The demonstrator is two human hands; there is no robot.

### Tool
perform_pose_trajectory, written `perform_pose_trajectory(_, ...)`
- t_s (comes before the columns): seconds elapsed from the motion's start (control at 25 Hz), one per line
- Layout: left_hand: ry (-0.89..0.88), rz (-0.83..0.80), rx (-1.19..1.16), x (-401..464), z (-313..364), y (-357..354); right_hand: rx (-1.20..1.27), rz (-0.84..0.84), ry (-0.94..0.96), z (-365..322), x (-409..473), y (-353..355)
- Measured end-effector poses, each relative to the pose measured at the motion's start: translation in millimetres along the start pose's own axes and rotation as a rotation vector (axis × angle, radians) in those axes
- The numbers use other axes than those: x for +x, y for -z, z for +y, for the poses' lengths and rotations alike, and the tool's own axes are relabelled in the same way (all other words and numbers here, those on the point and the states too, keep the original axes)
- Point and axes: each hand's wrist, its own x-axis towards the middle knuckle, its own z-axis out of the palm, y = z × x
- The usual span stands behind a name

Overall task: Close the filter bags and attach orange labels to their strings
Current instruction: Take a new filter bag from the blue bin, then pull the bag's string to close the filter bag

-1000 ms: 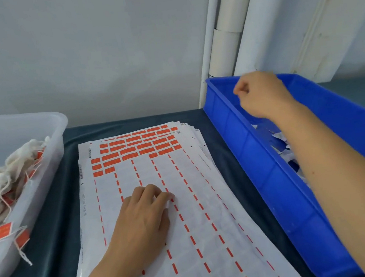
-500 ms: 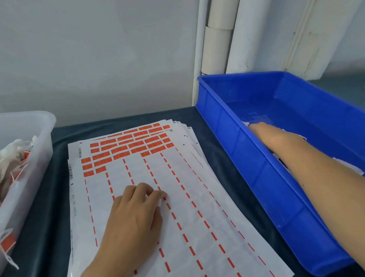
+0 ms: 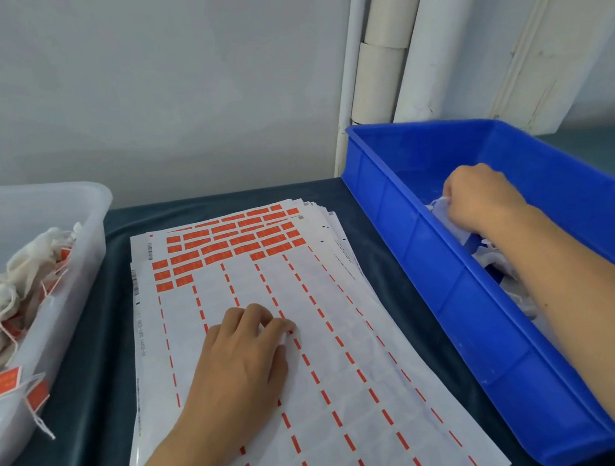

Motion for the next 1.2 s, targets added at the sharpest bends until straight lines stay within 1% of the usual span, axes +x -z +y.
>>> perform_pose_trajectory(0.12,-0.008,0.008,-0.001,0,-1,0,-0.013,0.075,0.026,-8,-1,24)
perform_pose_trajectory(0.32,-0.013,0.017,-0.031,-1,-2,1,0.049,0.217,0.115,-32,-4,68)
perform_pose_trajectory(0.4,-0.019,0.024,-0.051,-1,-3,4,0.077,0.278,0.197,-47,-7,83)
perform_pose_trajectory(0.48,-0.008,0.029,-0.116,-1,-4,7,0.114,0.276,0.326,-65,-13,92)
perform_pose_trajectory(0.56,0.052,0.04,-0.266,1,-6,13,0.162,0.189,0.466,-88,-24,94)
perform_pose_trajectory(0.68,0.19,0.094,-0.543,5,-9,22,0.236,-0.029,0.662,-127,-52,77)
perform_pose_trajectory(0.8,0.224,0.11,-0.803,9,-17,29,0.273,-0.246,0.808,-160,-79,41)
perform_pose_trajectory(0.88,0.225,0.11,-0.9,11,-23,30,0.331,-0.353,0.845,-177,-93,16)
perform_pose_trajectory(0.96,0.293,0.192,-0.885,14,-30,29,0.445,-0.396,0.827,-191,-102,-8)
perform_pose_trajectory(1.04,0.374,0.264,-0.894,15,-35,28,0.577,-0.35,0.778,-202,-108,-28)
perform_pose_trajectory(1.08,0.388,0.278,-0.911,15,-37,28,0.633,-0.304,0.758,-208,-111,-36)
perform_pose_trajectory(1.2,0.404,0.3,-0.92,15,-41,31,0.722,-0.08,0.759,-222,-116,-55)
